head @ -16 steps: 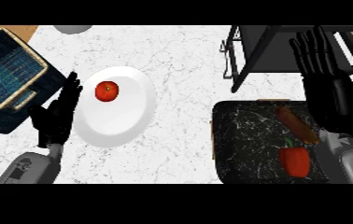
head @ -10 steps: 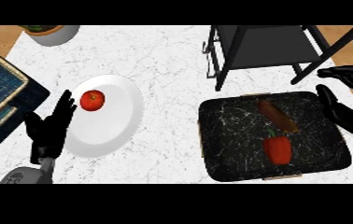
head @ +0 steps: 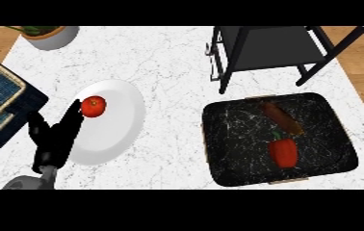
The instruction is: Pick the bell pepper from the tray and place it in the tiered shelf
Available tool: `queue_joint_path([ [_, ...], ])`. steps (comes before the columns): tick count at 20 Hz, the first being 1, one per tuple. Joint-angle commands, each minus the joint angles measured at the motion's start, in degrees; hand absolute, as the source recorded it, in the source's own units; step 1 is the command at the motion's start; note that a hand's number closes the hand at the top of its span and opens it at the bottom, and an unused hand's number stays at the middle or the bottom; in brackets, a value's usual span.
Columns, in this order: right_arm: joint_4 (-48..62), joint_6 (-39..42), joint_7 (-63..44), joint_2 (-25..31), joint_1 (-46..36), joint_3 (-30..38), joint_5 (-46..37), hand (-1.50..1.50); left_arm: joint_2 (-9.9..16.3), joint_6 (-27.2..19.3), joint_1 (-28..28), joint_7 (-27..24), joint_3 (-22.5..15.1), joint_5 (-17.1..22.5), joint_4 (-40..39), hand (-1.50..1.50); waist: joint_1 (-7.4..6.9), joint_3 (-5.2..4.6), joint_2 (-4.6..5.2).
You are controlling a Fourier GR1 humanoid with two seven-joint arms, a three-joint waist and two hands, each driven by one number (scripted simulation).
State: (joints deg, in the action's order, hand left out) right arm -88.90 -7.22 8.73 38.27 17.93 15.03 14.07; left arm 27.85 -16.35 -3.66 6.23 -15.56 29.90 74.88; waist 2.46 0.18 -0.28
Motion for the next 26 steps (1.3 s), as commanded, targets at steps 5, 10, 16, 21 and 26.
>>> queue_joint_path([
  [5,-14.2,11.9,-1.4,3.2,13.6,2.6,2.4,-1.5,-0.8,2.1,2.3,1.0,-0.5,-1.4,0.8,0.0,-1.56,-0.25,0.07],
  [10,-28.0,15.7,-13.3,8.0,19.8,6.9,4.8,-1.5,-2.4,2.5,0.1,2.8,0.0,-1.0,-0.4,0.0,-1.15,-0.32,0.11],
  [16,-38.8,6.0,-40.1,12.0,10.1,1.3,1.0,-1.5,-2.3,2.4,-2.2,3.1,0.5,-2.8,-0.4,0.0,-2.99,-0.32,0.53],
  [21,-43.7,-0.1,-55.1,11.9,4.5,-6.5,-8.6,-1.5,-3.8,2.4,1.0,3.7,-1.2,-3.9,2.4,0.0,-3.61,-0.28,0.42],
  [26,-38.2,0.3,-66.7,13.0,-7.2,-15.2,-14.7,-1.5,-3.6,2.6,-1.1,6.0,0.0,-4.6,2.1,0.0,-3.86,-0.24,0.5],
])
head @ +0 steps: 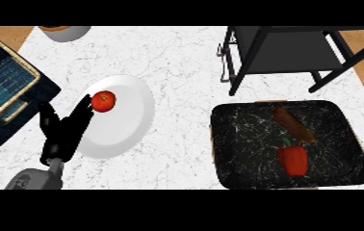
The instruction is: Pick the bell pepper from the tray and place it in the tiered shelf
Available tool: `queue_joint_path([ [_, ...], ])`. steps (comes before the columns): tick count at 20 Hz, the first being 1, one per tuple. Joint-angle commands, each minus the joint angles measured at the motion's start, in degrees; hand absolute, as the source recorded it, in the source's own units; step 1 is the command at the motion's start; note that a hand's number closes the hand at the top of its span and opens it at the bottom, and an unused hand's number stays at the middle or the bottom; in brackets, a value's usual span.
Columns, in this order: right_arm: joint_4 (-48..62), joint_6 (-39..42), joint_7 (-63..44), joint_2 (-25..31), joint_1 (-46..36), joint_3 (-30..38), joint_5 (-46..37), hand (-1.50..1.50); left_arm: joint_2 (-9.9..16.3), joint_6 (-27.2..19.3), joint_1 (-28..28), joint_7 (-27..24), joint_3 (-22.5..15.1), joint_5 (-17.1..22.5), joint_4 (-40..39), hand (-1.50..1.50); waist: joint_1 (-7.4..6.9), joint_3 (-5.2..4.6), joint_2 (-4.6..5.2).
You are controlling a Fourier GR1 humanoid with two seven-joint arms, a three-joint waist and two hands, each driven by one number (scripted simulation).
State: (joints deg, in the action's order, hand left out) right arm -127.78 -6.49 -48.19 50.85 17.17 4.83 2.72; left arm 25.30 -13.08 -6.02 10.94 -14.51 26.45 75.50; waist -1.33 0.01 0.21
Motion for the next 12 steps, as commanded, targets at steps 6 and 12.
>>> queue_joint_path([
  [6,3.8,3.0,-16.9,-3.4,-14.1,-17.2,-11.0,-1.5,-2.1,1.3,1.9,-1.2,1.2,-1.7,-1.3,0.0,0.44,-0.08,-0.05],
  [12,8.7,4.7,-21.0,-9.0,-18.6,-22.9,-17.5,-1.5,-3.0,2.2,1.6,-1.0,2.5,-2.7,-2.7,0.0,0.84,-0.07,-0.1],
])
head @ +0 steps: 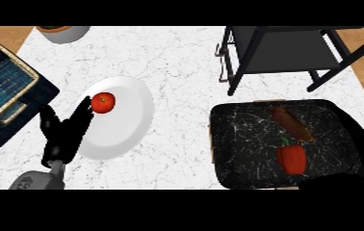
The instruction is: Pick the bell pepper from the tray and place it in the tiered shelf
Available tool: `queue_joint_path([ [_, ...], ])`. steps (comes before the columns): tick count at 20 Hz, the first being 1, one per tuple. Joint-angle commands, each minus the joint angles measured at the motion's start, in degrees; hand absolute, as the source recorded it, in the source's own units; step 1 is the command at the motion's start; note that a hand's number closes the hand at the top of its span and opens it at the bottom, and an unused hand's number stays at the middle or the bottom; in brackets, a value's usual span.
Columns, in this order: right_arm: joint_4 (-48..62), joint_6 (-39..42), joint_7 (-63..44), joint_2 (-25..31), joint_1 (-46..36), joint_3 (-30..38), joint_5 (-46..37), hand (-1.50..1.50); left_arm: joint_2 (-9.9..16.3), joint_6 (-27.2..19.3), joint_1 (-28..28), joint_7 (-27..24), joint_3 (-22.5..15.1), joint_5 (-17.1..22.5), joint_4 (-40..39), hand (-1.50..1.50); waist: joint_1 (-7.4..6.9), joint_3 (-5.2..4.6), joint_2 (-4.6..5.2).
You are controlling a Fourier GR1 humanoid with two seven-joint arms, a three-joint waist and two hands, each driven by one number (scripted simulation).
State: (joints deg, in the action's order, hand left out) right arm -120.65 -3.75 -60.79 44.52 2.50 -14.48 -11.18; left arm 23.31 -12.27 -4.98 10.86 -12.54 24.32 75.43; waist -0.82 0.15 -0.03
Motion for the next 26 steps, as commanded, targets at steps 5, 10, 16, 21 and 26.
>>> queue_joint_path([
  [5,4.5,0.6,-6.2,-6.3,-0.9,-5.4,-11.4,-1.5,1.2,4.1,2.1,0.9,3.4,1.1,0.1,0.0,0.59,-0.17,0.03],
  [10,9.0,1.0,-2.7,-10.7,-1.1,-5.0,-14.6,-1.5,-2.8,2.0,3.0,0.6,1.8,-2.0,1.2,0.0,0.7,-0.15,0.04],
  [16,11.7,0.5,-5.0,-16.3,-1.2,-7.1,-21.2,-1.5,-1.3,1.9,1.0,6.1,3.6,-2.7,3.8,0.0,0.71,-0.14,0.0],
  [21,13.5,5.2,-5.9,-16.8,-3.6,-3.8,-21.5,-1.5,-3.2,2.5,1.4,3.8,4.7,-4.6,1.0,0.0,0.79,-0.16,0.04],
  [26,16.7,5.3,-4.5,-20.4,-4.3,-3.5,-27.2,-1.5,-3.6,4.4,3.6,4.3,6.3,-4.9,3.6,0.0,0.7,-0.16,0.0],
])
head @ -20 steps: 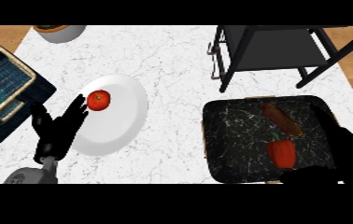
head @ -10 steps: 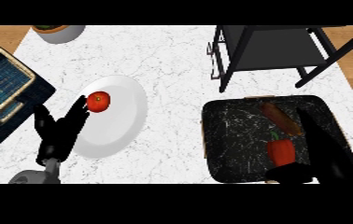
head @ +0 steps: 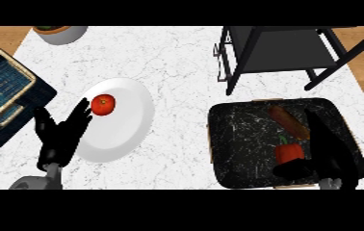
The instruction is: Pick the bell pepper from the tray and place it in the tiered shelf
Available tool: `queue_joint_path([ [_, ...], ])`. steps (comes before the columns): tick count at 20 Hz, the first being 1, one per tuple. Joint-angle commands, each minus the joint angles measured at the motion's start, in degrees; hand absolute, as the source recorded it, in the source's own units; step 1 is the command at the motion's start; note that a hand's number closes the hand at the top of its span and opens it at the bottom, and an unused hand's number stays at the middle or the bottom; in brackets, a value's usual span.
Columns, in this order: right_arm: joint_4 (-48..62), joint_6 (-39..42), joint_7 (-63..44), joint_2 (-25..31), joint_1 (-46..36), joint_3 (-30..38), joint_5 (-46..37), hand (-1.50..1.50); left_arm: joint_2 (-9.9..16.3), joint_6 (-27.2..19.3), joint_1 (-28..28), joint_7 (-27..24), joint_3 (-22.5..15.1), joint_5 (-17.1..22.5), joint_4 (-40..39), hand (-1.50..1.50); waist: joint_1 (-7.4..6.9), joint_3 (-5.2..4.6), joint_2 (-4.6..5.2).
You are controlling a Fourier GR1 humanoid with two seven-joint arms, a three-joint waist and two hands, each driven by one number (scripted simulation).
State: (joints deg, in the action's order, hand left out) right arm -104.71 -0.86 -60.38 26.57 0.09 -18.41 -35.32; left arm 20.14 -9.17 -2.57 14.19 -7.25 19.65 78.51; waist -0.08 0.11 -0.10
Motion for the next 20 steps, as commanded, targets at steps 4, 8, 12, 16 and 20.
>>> queue_joint_path([
  [4,6.1,-0.5,5.5,-3.5,0.6,4.0,-3.7,-1.5,-2.0,3.5,-2.8,-2.4,2.9,-2.9,-8.2,0.0,0.24,-0.11,0.13],
  [8,10.4,-2.5,11.4,-5.4,0.3,6.0,-4.9,-1.5,-3.9,2.8,0.3,-1.9,2.6,-4.5,-4.8,0.0,0.11,-0.1,0.11],
  [12,8.8,-0.5,10.2,-8.2,0.2,5.8,-7.2,-1.5,-3.9,5.2,-3.0,-0.4,5.4,-4.3,-6.6,0.0,0.19,-0.11,0.1],
  [16,13.9,8.4,16.2,-4.8,0.7,1.7,-2.2,1.5,-3.5,4.4,0.4,1.8,3.7,-4.0,-0.6,0.0,-0.33,-0.1,0.24],
  [20,14.6,4.3,18.5,-9.0,-0.4,0.4,-4.7,1.5,-4.2,3.3,0.0,1.7,4.0,-5.6,-0.7,0.0,-0.11,-0.08,0.13],
])
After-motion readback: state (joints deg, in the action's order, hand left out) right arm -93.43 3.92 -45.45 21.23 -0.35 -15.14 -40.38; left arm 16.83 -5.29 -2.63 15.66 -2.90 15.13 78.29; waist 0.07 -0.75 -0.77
